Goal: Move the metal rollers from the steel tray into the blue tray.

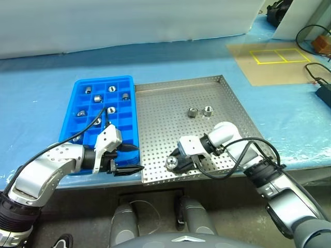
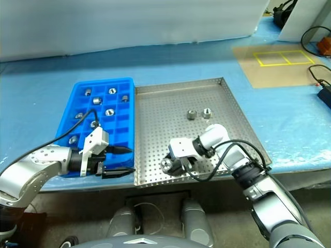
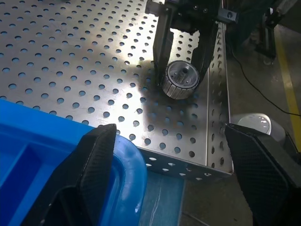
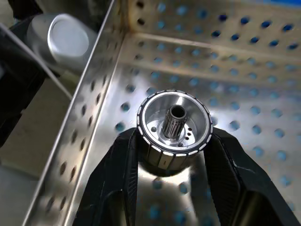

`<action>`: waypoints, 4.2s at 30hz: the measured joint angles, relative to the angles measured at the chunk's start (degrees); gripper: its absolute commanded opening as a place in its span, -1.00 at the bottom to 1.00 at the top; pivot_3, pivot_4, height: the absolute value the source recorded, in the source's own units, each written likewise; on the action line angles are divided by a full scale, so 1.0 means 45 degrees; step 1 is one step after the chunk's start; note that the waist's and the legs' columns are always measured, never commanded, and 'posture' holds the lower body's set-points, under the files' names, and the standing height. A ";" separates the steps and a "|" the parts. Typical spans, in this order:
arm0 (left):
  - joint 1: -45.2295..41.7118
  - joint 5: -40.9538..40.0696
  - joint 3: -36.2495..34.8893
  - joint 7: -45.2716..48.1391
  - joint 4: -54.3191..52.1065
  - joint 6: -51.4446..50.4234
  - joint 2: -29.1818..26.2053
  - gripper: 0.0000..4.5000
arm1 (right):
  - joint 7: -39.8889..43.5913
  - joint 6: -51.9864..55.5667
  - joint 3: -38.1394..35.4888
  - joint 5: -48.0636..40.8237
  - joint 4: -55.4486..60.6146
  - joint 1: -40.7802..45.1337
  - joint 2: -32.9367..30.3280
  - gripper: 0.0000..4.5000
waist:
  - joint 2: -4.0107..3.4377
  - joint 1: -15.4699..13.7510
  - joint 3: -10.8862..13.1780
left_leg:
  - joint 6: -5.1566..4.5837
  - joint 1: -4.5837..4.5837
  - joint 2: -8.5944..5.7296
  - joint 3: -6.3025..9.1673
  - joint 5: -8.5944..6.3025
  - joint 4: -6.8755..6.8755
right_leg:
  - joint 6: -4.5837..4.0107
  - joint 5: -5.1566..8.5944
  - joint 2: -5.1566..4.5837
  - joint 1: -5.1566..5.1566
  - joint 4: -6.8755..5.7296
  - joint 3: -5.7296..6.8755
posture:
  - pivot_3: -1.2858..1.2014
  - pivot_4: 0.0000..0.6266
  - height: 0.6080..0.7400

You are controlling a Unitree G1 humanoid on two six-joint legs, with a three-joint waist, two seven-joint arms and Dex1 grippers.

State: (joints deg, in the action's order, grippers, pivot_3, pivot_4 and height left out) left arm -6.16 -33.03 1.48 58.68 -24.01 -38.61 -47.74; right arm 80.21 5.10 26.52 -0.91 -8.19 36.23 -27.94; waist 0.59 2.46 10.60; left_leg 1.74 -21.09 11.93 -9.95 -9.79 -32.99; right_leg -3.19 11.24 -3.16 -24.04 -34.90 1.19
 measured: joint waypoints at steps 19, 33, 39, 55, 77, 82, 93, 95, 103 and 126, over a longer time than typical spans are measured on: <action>0.2767 -0.0241 -0.7049 -0.1264 0.1208 -0.0599 -0.1026 0.73 | -0.5004 -0.2507 -0.1237 0.0475 -0.8822 0.5711 0.6954 -0.29 | 0.0005 -0.0752 0.0009 | 0.0038 -0.0084 0.0025 0.0003 0.0010 0.0083 | -0.0056 0.0000 -0.0006 -0.0094 0.0020 0.0035 | 0.04 -0.52 1.00; 0.3272 -0.0991 -0.6891 -0.2162 0.0123 -0.1271 -0.0245 0.73 | -0.5566 -0.3272 -0.1250 0.1166 -1.0720 0.5760 0.7922 0.03 | 0.0016 -0.1035 0.0011 | 0.0072 -0.0075 0.0113 -0.0001 0.0030 0.0108 | -0.0064 0.0003 0.0014 -0.0111 0.0001 0.0039 | 0.02 -0.52 1.00; 0.3234 -0.1267 -0.6177 -0.2176 -0.0292 -0.1434 -0.0184 0.73 | -0.5951 -0.3076 -0.1254 0.1292 -1.0430 0.5534 0.7907 0.44 | 0.0016 -0.1036 0.0010 | 0.0081 -0.0076 0.0113 -0.0002 0.0035 0.0110 | -0.0065 0.0004 0.0016 -0.0115 -0.0002 0.0039 | -0.01 -0.52 1.00; 0.0405 -0.1132 -0.2696 -0.2018 0.0308 -0.1205 0.0460 0.73 | -0.5466 -0.0131 -0.4294 -0.0316 -0.6222 0.5568 0.2823 0.44 | 0.0025 -0.0767 0.0005 | 0.0098 -0.0068 0.0067 -0.0009 0.0049 0.0077 | -0.0069 0.0005 0.0042 -0.0108 -0.0043 0.0028 | -0.16 -0.52 1.00; -0.0939 0.0020 -0.0799 -0.0877 0.1993 -0.0238 0.0713 0.73 | -0.8922 0.0399 -0.4355 0.0926 -0.5605 0.1219 0.1015 0.44 | 0.0024 -0.0318 0.0004 | 0.0083 -0.0072 0.0049 -0.0011 0.0041 0.0031 | -0.0068 0.0003 0.0048 -0.0100 -0.0046 0.0007 | -0.20 -0.52 1.00; -0.0884 0.0104 -0.0750 -0.0853 0.2008 -0.0125 0.0714 0.73 | -0.8850 0.0353 -0.4332 0.0858 -0.5275 0.0954 0.1055 0.44 | 0.0023 -0.0302 0.0004 | 0.0083 -0.0070 0.0057 -0.0011 0.0040 0.0038 | -0.0068 0.0003 0.0054 -0.0100 -0.0046 0.0008 | -0.19 -0.52 1.00; -0.0585 0.0126 -0.0746 -0.0925 0.1990 -0.0094 0.0854 0.73 | -0.9004 0.1183 -0.4436 0.0396 -0.5362 0.0736 0.1681 0.44 | 0.0022 -0.0340 0.0004 | 0.0083 -0.0058 0.0055 -0.0011 0.0040 0.0031 | -0.0069 0.0003 0.0051 -0.0085 -0.0047 0.0009 | -0.19 -0.52 1.00; -0.0585 0.0140 -0.0742 -0.0930 0.1987 -0.0090 0.0860 0.73 | -0.9272 0.1207 -0.4720 0.0269 -0.5708 0.0795 0.1718 0.44 | 0.0021 -0.0344 0.0004 | 0.0082 -0.0057 0.0054 -0.0011 0.0040 0.0031 | -0.0069 0.0003 0.0050 -0.0082 -0.0047 0.0009 | -0.19 -0.52 1.00; -0.0571 0.0201 -0.0742 -0.0941 0.1986 -0.0089 0.0865 0.73 | -0.9721 0.1189 -0.5005 0.0130 -0.6531 0.0847 0.1764 0.44 | 0.0021 -0.0346 0.0003 | 0.0083 -0.0049 0.0054 -0.0011 0.0040 0.0030 | -0.0069 0.0003 0.0050 -0.0077 -0.0048 0.0009 | -0.19 -0.52 1.00; -0.0238 0.0324 -0.0891 -0.0680 0.1857 -0.0026 0.0551 0.73 | -0.8215 0.2474 -0.4485 -0.0695 -0.3514 0.0680 0.2580 -0.48 | 0.0016 -0.0245 0.0006 | 0.0091 -0.0036 0.0076 -0.0010 0.0045 0.0056 | -0.0069 0.0003 0.0069 -0.0080 -0.0044 0.0011 | -0.16 -0.52 1.00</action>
State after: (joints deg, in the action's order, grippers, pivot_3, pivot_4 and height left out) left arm -7.23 -31.57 -2.53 55.63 -15.66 -38.72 -45.26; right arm 43.24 16.23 6.34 -4.03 -24.01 39.29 -16.33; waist 0.66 1.35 10.63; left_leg 2.14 -21.25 12.27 -9.99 -9.59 -32.74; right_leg -3.50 11.26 -2.85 -24.40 -35.10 1.24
